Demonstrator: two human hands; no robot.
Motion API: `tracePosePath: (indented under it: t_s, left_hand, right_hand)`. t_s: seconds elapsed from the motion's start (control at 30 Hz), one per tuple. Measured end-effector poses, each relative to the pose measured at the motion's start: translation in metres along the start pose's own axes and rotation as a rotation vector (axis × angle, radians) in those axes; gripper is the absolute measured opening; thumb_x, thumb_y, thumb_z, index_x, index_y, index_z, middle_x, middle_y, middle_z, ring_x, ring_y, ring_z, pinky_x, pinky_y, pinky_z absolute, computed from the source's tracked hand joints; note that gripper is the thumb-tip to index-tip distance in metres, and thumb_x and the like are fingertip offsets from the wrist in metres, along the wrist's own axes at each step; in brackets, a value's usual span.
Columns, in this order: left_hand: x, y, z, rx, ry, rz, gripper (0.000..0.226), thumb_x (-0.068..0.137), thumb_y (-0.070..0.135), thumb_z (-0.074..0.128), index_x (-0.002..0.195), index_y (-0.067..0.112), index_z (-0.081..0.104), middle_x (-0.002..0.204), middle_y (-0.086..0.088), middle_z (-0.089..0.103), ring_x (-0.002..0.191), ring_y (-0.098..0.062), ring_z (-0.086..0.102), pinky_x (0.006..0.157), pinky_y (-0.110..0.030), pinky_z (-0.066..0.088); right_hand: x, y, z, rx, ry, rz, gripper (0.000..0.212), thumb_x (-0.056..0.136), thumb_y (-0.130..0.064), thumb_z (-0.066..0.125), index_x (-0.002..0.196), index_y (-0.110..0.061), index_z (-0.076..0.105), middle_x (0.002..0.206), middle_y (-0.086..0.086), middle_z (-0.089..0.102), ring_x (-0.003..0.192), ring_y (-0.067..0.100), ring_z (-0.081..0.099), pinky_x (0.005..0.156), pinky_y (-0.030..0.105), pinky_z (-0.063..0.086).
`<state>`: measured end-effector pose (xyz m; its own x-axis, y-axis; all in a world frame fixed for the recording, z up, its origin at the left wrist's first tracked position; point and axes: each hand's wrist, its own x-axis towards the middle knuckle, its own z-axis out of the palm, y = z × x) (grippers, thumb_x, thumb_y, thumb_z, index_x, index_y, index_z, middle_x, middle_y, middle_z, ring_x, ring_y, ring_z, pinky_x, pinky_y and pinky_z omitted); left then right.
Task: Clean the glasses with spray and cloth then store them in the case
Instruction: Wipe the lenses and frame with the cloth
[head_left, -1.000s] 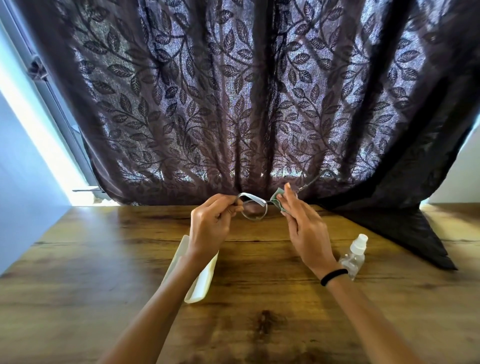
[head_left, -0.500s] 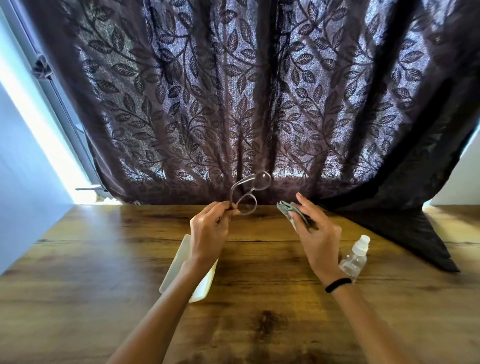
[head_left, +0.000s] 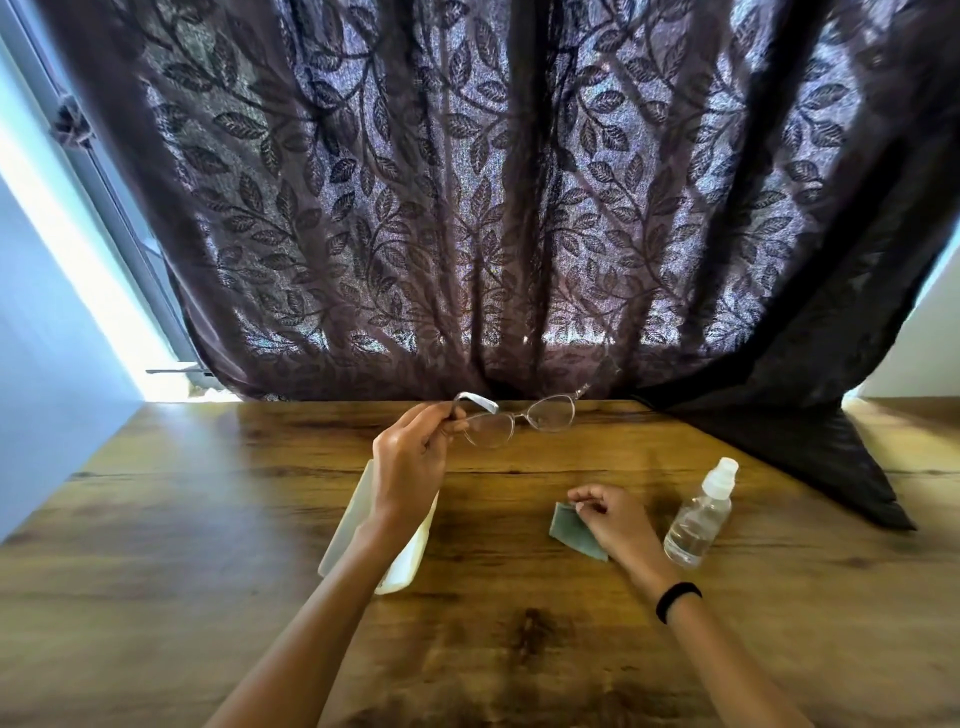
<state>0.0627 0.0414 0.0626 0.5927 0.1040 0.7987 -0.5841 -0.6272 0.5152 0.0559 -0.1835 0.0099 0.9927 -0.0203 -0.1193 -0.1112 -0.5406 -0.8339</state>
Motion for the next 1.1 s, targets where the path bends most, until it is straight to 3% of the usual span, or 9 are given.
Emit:
tracePosePath:
  t_s: [0.1,0.17,0.27,0.33,0.53,0.67,0.77,0.97,1.1]
  left_hand:
    - [-0.001,-0.003,0.0,0.001,0.013,-0.002,0.021,0.072,-0.016,0.06,0.083,-0.001,0.069,0.086,0.007,0.063,0.082,0.003,0.058,0.074,-0.003,0.045]
    - [-0.002,-0.005,0.0,-0.017,0.022,-0.009,0.021,0.072,-0.016,0.061,0.083,-0.001,0.069,0.086,0.006,0.064,0.081,0.002,0.059,0.073,-0.006,0.047]
    - [-0.002,-0.006,0.0,-0.054,0.019,-0.037,0.019,0.074,-0.014,0.062,0.082,0.001,0.07,0.085,0.005,0.066,0.078,-0.003,0.062,0.071,-0.017,0.052]
    - [-0.003,-0.006,0.0,-0.074,0.014,-0.035,0.017,0.075,-0.009,0.06,0.081,0.003,0.07,0.083,0.006,0.066,0.078,-0.002,0.062,0.07,-0.014,0.051]
    - [-0.004,-0.007,0.002,-0.116,0.02,-0.098,0.019,0.074,-0.009,0.062,0.078,0.009,0.07,0.08,0.013,0.066,0.075,0.005,0.062,0.069,-0.01,0.049]
    - [-0.004,-0.007,0.002,-0.158,0.026,-0.161,0.022,0.077,-0.003,0.067,0.079,0.018,0.069,0.077,0.019,0.066,0.07,0.0,0.064,0.064,-0.025,0.056]
    - [-0.004,-0.008,0.002,-0.209,0.019,-0.24,0.019,0.078,-0.002,0.067,0.077,0.017,0.068,0.075,0.013,0.068,0.066,-0.007,0.065,0.063,-0.03,0.057]
    - [-0.005,-0.003,0.006,-0.325,0.03,-0.426,0.029,0.084,-0.008,0.059,0.093,0.018,0.067,0.074,0.008,0.069,0.069,-0.003,0.068,0.065,-0.018,0.056]
    - [-0.002,-0.003,0.009,-0.316,0.065,-0.508,0.025,0.08,0.002,0.067,0.103,0.013,0.067,0.079,0.002,0.071,0.071,-0.003,0.068,0.069,-0.021,0.057]
  right_hand:
    - [0.001,-0.009,-0.01,-0.045,0.135,-0.122,0.027,0.093,-0.01,0.049,0.118,-0.008,0.06,0.122,0.006,0.06,0.106,0.01,0.055,0.083,0.015,0.042]
    - [0.002,-0.02,-0.021,0.197,0.217,-0.18,0.028,0.092,-0.014,0.051,0.119,-0.01,0.059,0.12,0.003,0.061,0.095,0.001,0.056,0.076,0.01,0.045]
    - [0.002,-0.041,-0.038,0.669,0.194,-0.217,0.028,0.087,-0.015,0.055,0.115,-0.012,0.06,0.111,0.003,0.066,0.093,0.009,0.062,0.077,0.022,0.054]
    - [0.004,-0.053,-0.047,0.762,0.184,-0.269,0.027,0.086,-0.013,0.057,0.112,-0.014,0.061,0.106,0.001,0.068,0.093,0.008,0.063,0.076,0.02,0.054]
    - [0.002,-0.064,-0.053,0.701,0.178,-0.356,0.021,0.078,-0.016,0.062,0.097,-0.013,0.068,0.093,-0.002,0.07,0.082,0.005,0.063,0.072,0.016,0.053]
    - [-0.002,-0.06,-0.05,0.721,0.134,-0.36,0.025,0.073,-0.021,0.063,0.096,-0.013,0.069,0.094,0.002,0.071,0.081,0.007,0.063,0.07,0.015,0.052]
    - [-0.002,-0.062,-0.05,0.664,0.152,-0.366,0.024,0.072,-0.011,0.068,0.096,-0.012,0.069,0.09,0.0,0.071,0.08,0.005,0.063,0.07,0.013,0.051]
    - [-0.007,-0.074,-0.05,0.546,0.219,-0.462,0.021,0.076,0.001,0.069,0.088,-0.016,0.07,0.083,-0.004,0.071,0.075,0.001,0.065,0.066,0.01,0.05]
    - [-0.011,-0.086,-0.048,0.444,0.312,-0.535,0.023,0.077,-0.002,0.069,0.093,-0.017,0.064,0.08,0.0,0.068,0.073,0.004,0.063,0.067,0.012,0.05]
